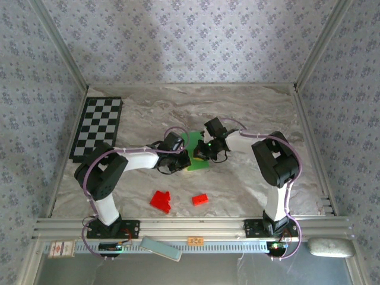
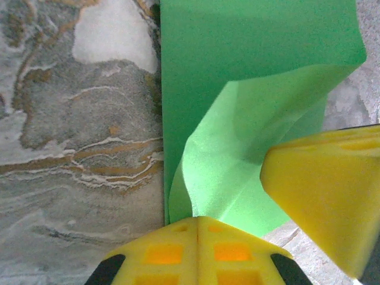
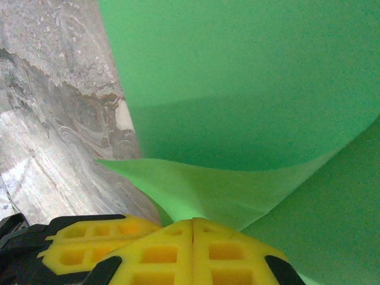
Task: Fold a paper plane with a square sheet of paper (pick it up from the middle)
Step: Fold the triangle a second time at the center of the table.
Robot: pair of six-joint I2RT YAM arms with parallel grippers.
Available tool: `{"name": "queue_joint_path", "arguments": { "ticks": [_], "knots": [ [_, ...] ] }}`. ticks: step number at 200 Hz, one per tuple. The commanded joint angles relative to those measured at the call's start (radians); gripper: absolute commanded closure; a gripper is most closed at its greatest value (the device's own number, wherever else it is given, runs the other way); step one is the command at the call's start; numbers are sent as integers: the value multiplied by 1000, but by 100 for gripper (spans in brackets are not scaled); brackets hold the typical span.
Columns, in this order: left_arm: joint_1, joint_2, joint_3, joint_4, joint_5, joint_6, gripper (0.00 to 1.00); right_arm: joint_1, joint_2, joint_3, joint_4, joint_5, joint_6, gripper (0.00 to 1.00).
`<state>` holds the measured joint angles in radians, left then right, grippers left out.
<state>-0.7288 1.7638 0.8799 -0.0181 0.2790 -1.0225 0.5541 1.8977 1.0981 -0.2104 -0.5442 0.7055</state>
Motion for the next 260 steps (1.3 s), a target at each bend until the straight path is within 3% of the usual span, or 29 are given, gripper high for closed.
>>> {"name": "queue_joint_path", "arguments": {
  "ticks": [1,115,165,260],
  "knots": [
    [-4,29,-26,-51,-12,-4,100,13,-19,-4,-37,10,-18,97],
    [-4,31,-34,-103,-19,-17,100,7,70,2,-30,32,-56,98],
    [-4,40,-53,-184,-37,-5,100,-86,88,16,-15,61,-69,97],
    [-6,31,-45,-167,-31,-9,100,-250,166,152,-39,101,-103,96]
  ]
}}
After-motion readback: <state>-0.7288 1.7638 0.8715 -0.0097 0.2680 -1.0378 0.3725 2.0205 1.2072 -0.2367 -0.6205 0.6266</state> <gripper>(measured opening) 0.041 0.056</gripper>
